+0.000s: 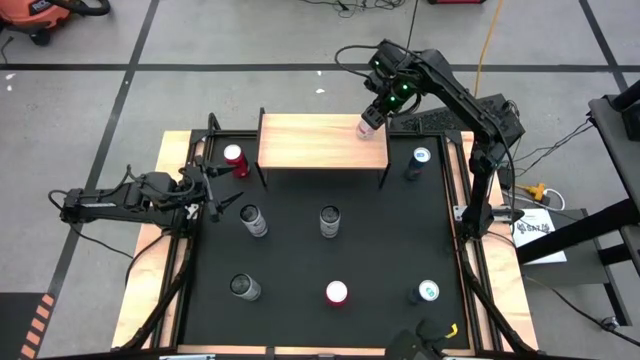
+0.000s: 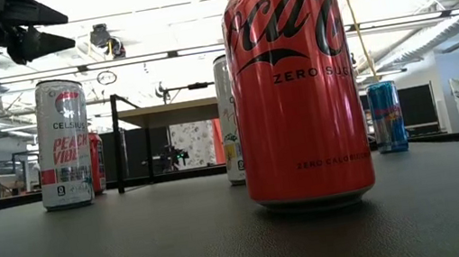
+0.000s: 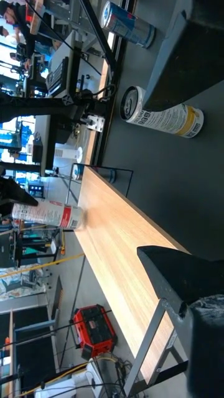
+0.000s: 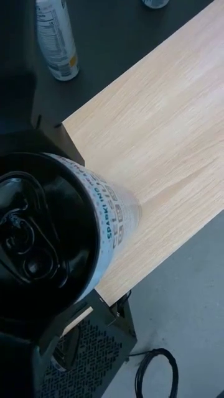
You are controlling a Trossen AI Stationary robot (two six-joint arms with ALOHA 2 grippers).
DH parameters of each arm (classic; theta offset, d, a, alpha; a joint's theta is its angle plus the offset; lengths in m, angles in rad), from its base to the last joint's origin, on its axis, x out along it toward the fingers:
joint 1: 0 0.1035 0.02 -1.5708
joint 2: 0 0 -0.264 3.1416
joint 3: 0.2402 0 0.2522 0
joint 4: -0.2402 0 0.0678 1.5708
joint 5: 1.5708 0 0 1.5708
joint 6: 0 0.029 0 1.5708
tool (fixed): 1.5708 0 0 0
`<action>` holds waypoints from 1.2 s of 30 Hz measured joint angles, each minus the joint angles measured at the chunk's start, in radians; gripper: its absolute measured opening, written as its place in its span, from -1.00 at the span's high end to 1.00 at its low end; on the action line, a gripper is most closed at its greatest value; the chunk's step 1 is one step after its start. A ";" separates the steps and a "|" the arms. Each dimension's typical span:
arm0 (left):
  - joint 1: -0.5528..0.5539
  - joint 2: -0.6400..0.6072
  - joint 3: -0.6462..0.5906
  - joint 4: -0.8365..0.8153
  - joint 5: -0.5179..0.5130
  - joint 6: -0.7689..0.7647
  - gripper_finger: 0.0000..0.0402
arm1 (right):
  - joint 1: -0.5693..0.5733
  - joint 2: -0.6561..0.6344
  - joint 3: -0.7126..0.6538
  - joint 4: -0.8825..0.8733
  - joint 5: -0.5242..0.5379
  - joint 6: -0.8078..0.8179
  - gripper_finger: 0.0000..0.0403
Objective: Place canned beverage on shelf
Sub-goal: Put the right white pink soda can on the shelf
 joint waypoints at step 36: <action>0.000 0.000 0.000 0.000 0.000 0.000 -0.89 | 0.002 -0.002 0.000 0.015 0.067 0.017 -0.53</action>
